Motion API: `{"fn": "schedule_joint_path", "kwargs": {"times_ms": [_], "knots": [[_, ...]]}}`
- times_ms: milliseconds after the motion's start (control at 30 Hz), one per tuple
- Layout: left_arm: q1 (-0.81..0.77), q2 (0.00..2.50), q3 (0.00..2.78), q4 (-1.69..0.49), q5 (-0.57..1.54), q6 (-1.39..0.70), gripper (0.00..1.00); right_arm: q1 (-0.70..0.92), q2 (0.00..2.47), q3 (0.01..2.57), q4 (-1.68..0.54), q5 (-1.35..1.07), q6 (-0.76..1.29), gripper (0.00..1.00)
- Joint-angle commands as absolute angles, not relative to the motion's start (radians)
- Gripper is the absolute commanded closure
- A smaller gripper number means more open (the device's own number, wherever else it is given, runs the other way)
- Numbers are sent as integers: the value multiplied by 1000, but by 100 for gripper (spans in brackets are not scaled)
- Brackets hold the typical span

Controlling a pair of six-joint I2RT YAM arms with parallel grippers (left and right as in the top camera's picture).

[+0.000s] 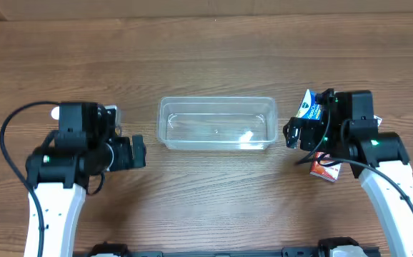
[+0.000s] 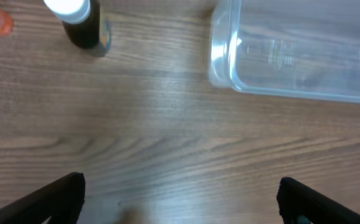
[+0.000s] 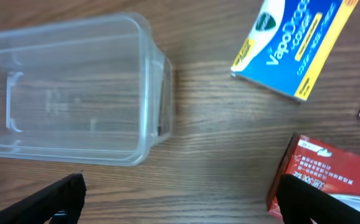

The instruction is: Pack container

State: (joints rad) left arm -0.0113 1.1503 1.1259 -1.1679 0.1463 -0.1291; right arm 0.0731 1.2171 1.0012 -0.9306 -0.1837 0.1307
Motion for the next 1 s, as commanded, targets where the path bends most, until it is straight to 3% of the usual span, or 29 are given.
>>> {"fn": "schedule_joint_path", "kwargs": {"times_ms": [0,200,400,600,667,867,967], "knots": [[-9,1182,1206,-1180,154,-136,0,75,1213,1036,-937,-141,166,0],[80,1266,1366,-1175,21,-157,0,-82,1213,1036,-979,-141,241,0],[124,1599,1404,-1085,19,-108,0,-86,1213,1036,-979,-141,241,0],[124,1774,1404,-996,14,-81,0,-86,1213,1036,-976,-140,241,0],[124,1814,1404,-985,-14,-81,7,-86,1213,1036,-976,-140,240,0],[124,1850,1404,-984,-39,-82,52,-86,1214,1036,-975,-140,240,0],[124,1850,1404,-975,-78,-83,64,-86,1214,1035,-975,-140,240,0]]}}
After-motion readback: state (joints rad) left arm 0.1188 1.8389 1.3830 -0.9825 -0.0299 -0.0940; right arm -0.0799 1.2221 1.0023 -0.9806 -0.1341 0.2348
